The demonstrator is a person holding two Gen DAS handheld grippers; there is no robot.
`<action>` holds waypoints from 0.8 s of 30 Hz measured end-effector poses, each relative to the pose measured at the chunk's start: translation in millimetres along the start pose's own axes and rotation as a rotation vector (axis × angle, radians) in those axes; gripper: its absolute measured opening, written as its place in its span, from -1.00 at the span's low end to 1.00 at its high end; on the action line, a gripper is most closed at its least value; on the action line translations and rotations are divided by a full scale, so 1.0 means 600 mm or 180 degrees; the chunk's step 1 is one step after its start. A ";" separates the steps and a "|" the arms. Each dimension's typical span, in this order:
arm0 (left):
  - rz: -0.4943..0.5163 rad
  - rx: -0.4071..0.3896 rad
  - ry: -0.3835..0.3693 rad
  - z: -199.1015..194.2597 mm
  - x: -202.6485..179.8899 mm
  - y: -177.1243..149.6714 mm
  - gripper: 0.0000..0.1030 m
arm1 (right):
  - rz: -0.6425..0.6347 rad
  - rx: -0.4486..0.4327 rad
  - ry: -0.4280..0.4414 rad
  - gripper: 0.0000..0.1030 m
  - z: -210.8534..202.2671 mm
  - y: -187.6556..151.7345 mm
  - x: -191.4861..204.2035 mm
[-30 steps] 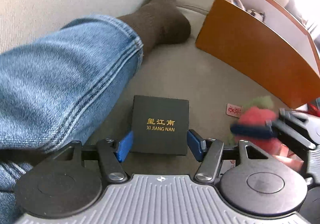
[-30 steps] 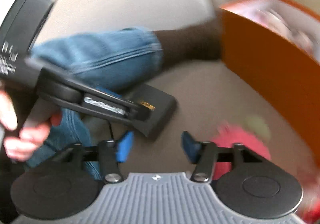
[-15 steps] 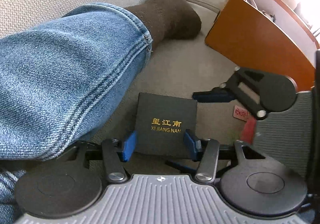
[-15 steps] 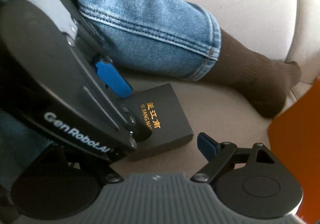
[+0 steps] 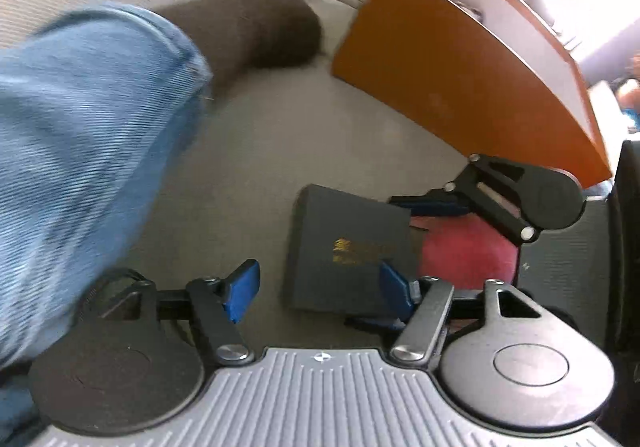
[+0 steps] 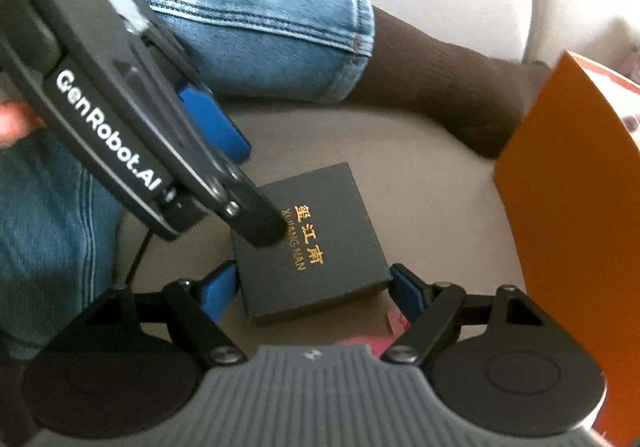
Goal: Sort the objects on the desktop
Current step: 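Grasp the black 'XI JIANG NAN' box with the left gripper, then grasp the small brown cardboard box with the right gripper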
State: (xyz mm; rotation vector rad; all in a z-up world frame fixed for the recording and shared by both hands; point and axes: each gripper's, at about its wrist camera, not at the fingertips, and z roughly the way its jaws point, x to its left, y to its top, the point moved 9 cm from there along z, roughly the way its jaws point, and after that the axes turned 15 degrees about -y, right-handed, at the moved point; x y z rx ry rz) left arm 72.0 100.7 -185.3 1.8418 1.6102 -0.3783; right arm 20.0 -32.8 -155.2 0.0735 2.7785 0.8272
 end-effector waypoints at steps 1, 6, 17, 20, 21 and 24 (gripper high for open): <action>-0.0039 0.0014 -0.0011 0.006 0.006 0.001 0.53 | 0.0002 -0.0015 -0.0004 0.59 -0.001 -0.003 0.001; -0.0442 0.0168 -0.0370 0.035 0.033 -0.007 0.68 | 0.0114 -0.0054 0.0043 0.59 -0.003 -0.013 -0.004; -0.0262 -0.0133 -0.0452 -0.020 0.021 -0.042 0.11 | 0.0330 0.0007 -0.0063 0.58 -0.008 -0.025 -0.006; 0.0010 -0.0115 -0.0398 -0.033 -0.008 -0.046 -0.05 | 0.0350 0.0016 -0.0072 0.59 -0.009 -0.030 -0.003; 0.0071 -0.0117 -0.0457 -0.038 -0.018 -0.047 -0.07 | 0.0339 0.0014 -0.0084 0.60 -0.009 -0.031 -0.002; 0.0245 -0.0124 -0.0600 -0.041 -0.045 -0.054 -0.07 | 0.0303 -0.0019 -0.0001 0.60 -0.012 -0.031 0.007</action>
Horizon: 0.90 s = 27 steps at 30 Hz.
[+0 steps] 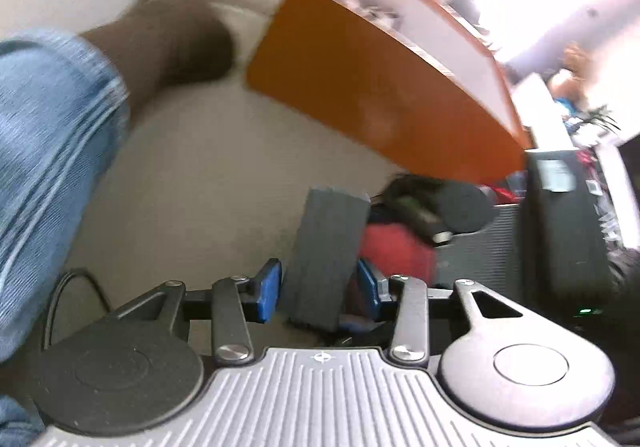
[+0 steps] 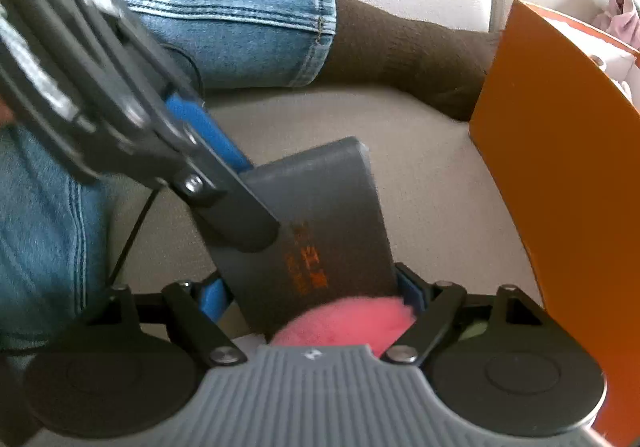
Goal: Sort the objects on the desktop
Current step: 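Grasp the small brown cardboard box with the right gripper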
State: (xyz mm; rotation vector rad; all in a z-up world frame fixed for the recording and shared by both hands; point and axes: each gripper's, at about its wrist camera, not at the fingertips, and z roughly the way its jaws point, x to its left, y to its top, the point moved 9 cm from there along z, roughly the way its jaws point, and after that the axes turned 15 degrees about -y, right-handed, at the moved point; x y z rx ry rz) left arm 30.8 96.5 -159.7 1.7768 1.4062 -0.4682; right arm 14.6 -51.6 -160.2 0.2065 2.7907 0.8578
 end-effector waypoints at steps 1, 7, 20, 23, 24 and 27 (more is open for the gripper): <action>0.0035 0.0040 0.0072 0.021 0.008 0.028 -0.11 | -0.0002 0.0014 0.0018 0.60 0.002 0.000 0.003; 0.0139 0.0059 0.0359 0.057 0.007 0.019 -0.24 | 0.0003 0.0056 -0.0080 0.58 0.003 0.009 0.005; 0.0050 -0.0198 0.0449 0.037 0.016 0.032 -0.27 | 0.0558 0.0698 -0.0356 0.08 -0.188 -0.079 0.005; 0.0037 -0.0179 0.0427 0.039 0.009 0.029 -0.27 | 0.1558 0.1423 -0.0286 0.09 -0.175 -0.134 -0.004; 0.0027 -0.0172 0.0424 0.041 0.009 0.029 -0.27 | 0.2022 0.1618 -0.0200 0.09 -0.170 -0.151 -0.007; 0.0001 -0.0154 0.0406 0.041 0.008 0.025 -0.27 | 0.2887 0.1880 -0.0099 0.27 -0.160 -0.178 -0.012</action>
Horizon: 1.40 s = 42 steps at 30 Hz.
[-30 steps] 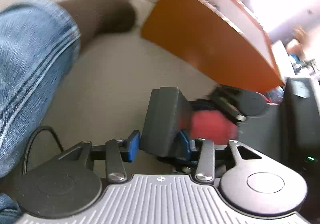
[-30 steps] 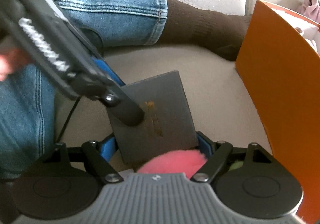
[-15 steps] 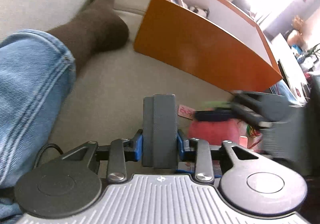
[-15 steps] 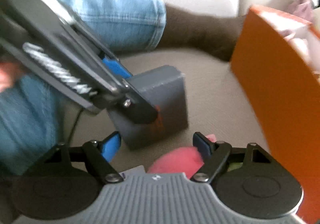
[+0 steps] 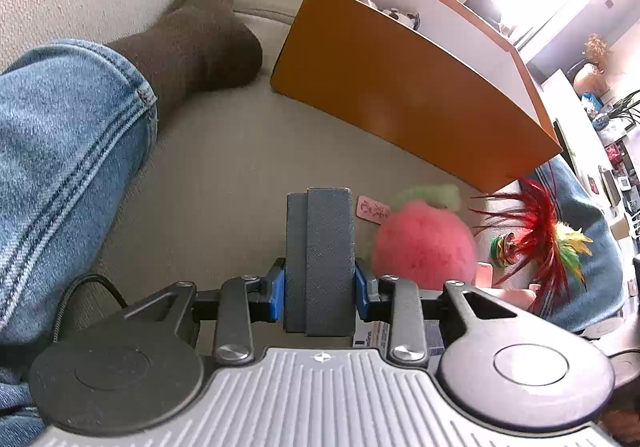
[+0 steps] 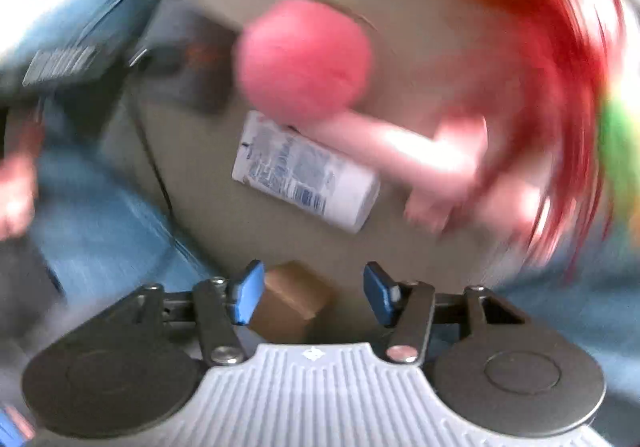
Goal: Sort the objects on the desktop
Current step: 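Grasp the small brown cardboard box with the right gripper, then carry the black box and brown box up over the orange box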
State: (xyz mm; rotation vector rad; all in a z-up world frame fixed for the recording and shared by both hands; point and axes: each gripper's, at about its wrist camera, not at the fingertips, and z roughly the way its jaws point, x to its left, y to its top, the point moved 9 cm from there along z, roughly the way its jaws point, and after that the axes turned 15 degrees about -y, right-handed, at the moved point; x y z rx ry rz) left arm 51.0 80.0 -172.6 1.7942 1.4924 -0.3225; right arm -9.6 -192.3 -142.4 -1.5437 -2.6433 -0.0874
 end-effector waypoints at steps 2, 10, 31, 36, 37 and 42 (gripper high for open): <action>-0.0002 -0.0004 -0.0015 -0.003 0.000 -0.002 -0.27 | -0.0001 0.0044 -0.0178 0.29 0.012 -0.005 0.007; -0.0077 -0.0009 -0.0048 -0.004 0.009 -0.005 -0.27 | -0.0159 0.0386 -0.0239 0.14 0.055 -0.027 0.061; 0.0136 -0.0462 -0.0105 -0.079 -0.048 0.060 -0.27 | -0.0436 -0.1259 -0.0132 0.07 -0.188 0.154 0.113; 0.0413 -0.0615 -0.0323 -0.113 -0.122 0.138 -0.27 | -0.0112 -0.1701 -0.0117 0.07 -0.281 0.235 0.058; 0.0465 -0.0628 -0.0367 -0.116 -0.138 0.156 -0.27 | -0.0030 -0.1754 -0.0101 0.07 -0.302 0.248 0.040; 0.0647 -0.0766 -0.0372 -0.101 -0.186 0.257 -0.27 | 0.0266 -0.1917 0.0040 0.07 -0.342 0.320 -0.022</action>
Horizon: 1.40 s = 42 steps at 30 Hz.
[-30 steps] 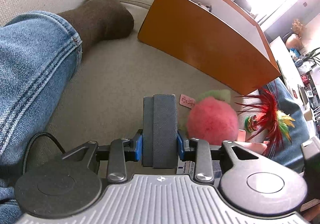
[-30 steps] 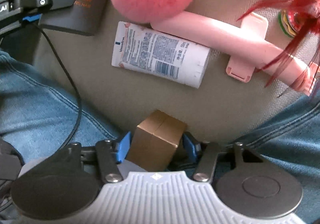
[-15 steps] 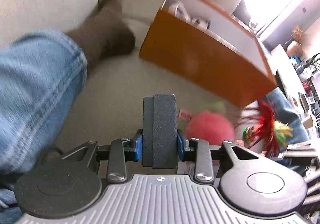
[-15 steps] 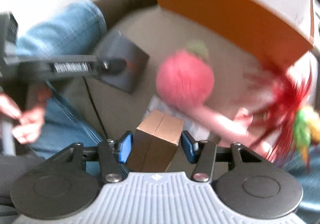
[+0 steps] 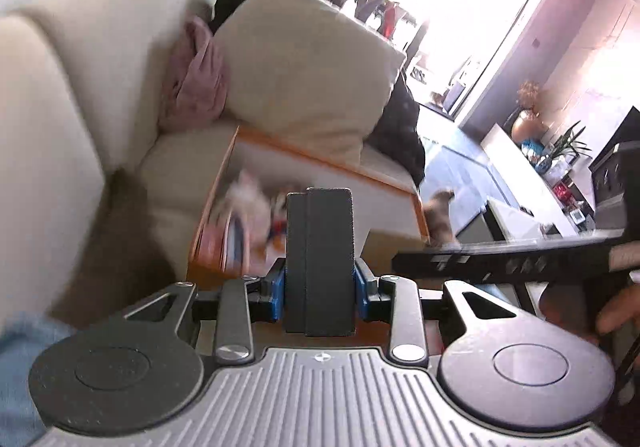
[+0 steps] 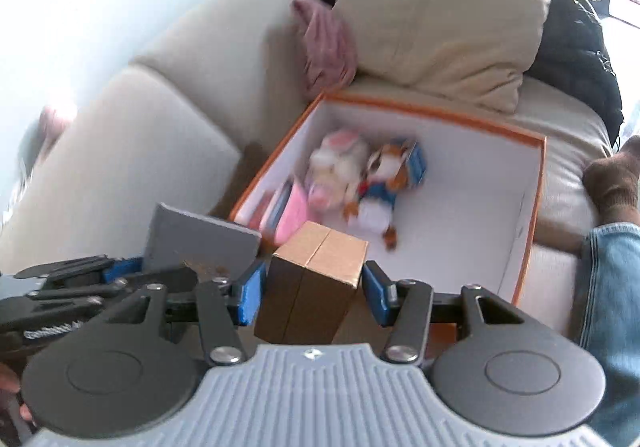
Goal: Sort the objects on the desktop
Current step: 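Carry the black box and brown box up over the orange box, then lower both boxes into the orange box and open both grippers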
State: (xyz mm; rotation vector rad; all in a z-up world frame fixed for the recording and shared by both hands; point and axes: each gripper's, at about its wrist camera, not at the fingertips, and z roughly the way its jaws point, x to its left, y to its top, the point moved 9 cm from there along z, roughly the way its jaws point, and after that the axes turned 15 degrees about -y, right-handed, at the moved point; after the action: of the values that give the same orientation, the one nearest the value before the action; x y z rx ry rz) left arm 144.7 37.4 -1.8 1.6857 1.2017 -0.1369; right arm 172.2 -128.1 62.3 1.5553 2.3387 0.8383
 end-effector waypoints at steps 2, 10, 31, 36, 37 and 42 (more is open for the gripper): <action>-0.0013 0.0083 -0.0014 0.035 0.003 0.025 -0.27 | 0.0066 0.0026 0.0026 0.07 0.018 0.021 -0.012; -0.0034 0.0749 0.0438 0.172 0.067 0.019 -0.27 | 0.0205 0.0433 0.0051 0.07 0.158 0.030 -0.048; 0.0114 0.1351 0.0747 0.227 0.114 -0.034 -0.01 | 0.0555 0.1179 0.0451 0.07 0.295 -0.007 -0.030; 0.0208 0.1228 0.0571 0.199 0.095 -0.021 0.06 | 0.0572 0.1212 0.0450 0.07 0.296 -0.004 -0.019; 0.0213 0.1188 0.0555 0.191 0.093 -0.018 0.06 | 0.0560 0.1203 0.0423 0.07 0.296 -0.003 -0.016; 0.0168 0.0914 0.0600 0.136 0.097 -0.007 0.06 | 0.0668 0.1237 0.0505 0.09 0.283 -0.004 -0.016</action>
State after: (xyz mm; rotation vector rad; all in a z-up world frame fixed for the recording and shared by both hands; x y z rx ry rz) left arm 205.2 11.8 -77.8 2.0154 1.3236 -0.1245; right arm 253.5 -79.5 -79.0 1.9819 2.6037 0.5883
